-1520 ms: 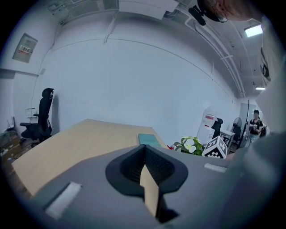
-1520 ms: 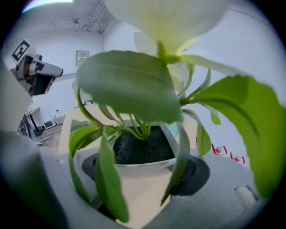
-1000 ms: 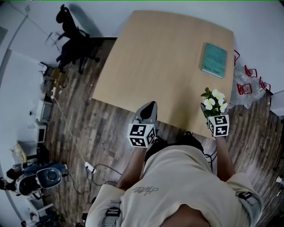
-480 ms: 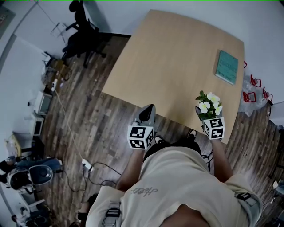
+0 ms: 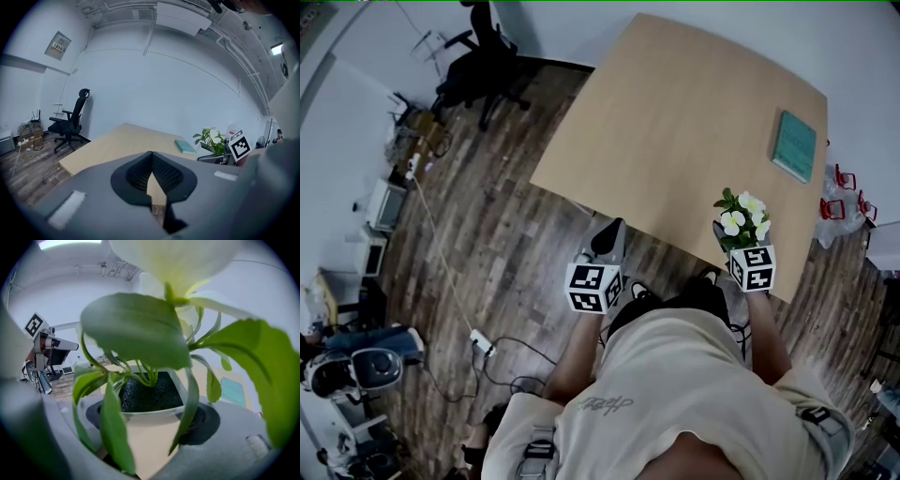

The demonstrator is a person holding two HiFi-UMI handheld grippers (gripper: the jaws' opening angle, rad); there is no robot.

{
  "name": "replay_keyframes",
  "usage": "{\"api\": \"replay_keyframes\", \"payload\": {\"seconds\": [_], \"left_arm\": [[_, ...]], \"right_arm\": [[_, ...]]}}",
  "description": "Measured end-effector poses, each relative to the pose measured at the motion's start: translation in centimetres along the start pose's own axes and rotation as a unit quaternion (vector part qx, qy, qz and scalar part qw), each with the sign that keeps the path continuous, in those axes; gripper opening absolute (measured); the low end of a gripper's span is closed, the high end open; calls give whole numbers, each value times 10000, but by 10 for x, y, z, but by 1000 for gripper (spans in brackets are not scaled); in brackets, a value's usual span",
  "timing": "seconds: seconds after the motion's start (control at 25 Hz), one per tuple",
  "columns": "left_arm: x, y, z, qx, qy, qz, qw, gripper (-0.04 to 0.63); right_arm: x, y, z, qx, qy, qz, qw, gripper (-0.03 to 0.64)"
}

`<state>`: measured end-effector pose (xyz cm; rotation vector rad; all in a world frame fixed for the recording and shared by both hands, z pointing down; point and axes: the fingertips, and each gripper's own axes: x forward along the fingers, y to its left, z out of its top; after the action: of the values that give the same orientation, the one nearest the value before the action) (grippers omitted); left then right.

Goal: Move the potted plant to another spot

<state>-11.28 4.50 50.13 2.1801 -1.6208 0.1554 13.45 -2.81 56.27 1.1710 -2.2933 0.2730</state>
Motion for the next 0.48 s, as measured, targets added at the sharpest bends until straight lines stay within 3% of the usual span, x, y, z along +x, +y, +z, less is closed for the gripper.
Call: {"api": "replay_keyframes", "payload": {"seconds": [0.48], "left_arm": [[3,35,-12,-252,143,336,9990,14]], "right_arm": [[31,22,12,-207,147,388,9989,342]]}}
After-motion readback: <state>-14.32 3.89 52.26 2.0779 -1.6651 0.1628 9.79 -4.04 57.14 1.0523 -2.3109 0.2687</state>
